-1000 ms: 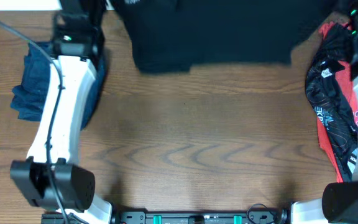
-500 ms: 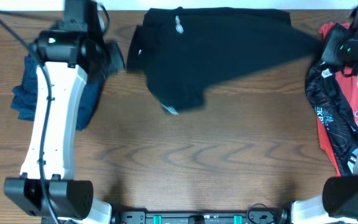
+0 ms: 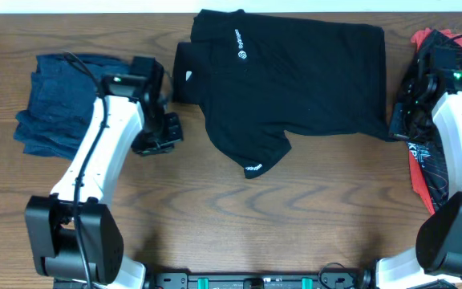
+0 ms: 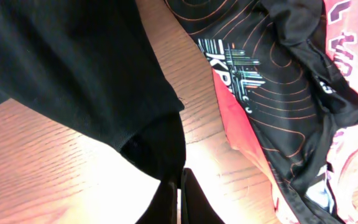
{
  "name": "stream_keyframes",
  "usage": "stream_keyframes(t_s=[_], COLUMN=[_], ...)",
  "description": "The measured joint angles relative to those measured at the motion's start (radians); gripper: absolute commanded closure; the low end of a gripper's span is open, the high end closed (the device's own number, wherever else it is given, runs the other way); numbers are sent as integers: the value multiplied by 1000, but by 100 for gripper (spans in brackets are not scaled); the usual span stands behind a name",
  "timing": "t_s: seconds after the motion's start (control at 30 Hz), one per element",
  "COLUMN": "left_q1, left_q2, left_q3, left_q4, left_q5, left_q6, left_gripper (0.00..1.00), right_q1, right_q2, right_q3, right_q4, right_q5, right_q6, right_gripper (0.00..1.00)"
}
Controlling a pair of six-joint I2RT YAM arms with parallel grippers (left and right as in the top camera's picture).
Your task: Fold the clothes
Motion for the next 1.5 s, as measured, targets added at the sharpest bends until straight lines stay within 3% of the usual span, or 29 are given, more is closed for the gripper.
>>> stream_keyframes(t_s=[0.03, 0.07, 0.1, 0.17, 0.23, 0.53, 0.67, 1.13, 1.2, 1.23, 1.37, 1.4, 1.5], left_q1=[-10, -20, -32, -59, -86, -204, -228, -229, -232, -233, -247, -250, -256], left_q2=[0, 0, 0, 0, 0, 4, 32, 187, 190, 193, 212, 216, 225], left_q3=[-16, -27, -40, -66, -91, -208, -234, -242, -242, -241, -235, -233, -233], left_q4=[37, 68, 98, 171, 233, 480, 569, 641, 660, 673, 707, 709, 702], left_q5=[19, 36, 47, 67, 80, 98, 105, 112, 114, 115, 115, 114, 118], left_q6=[0, 0, 4, -13, -32, -171, -240, -422, -433, -440, -451, -451, -453], left_gripper=[92, 78, 71, 71, 62, 60, 55, 47, 47, 52, 90, 94, 94], right_q1=[0, 0, 0, 0, 0, 0, 0, 0, 0, 0, 0, 0, 0], right_q2=[0, 0, 0, 0, 0, 0, 0, 0, 0, 0, 0, 0, 0], right_q3=[-1, -1, -1, -1, -1, -1, -1, -1, -1, -1, -1, -1, -1], right_q4=[3, 8, 11, 13, 16, 20, 20, 24, 25, 25, 25, 25, 25], right_q5=[0, 0, 1, 1, 1, 4, 5, 7, 8, 7, 8, 7, 8], right_q6=[0, 0, 0, 0, 0, 0, 0, 0, 0, 0, 0, 0, 0], right_gripper=[99, 99, 99, 99, 99, 99, 99, 99, 99, 99, 99, 99, 99])
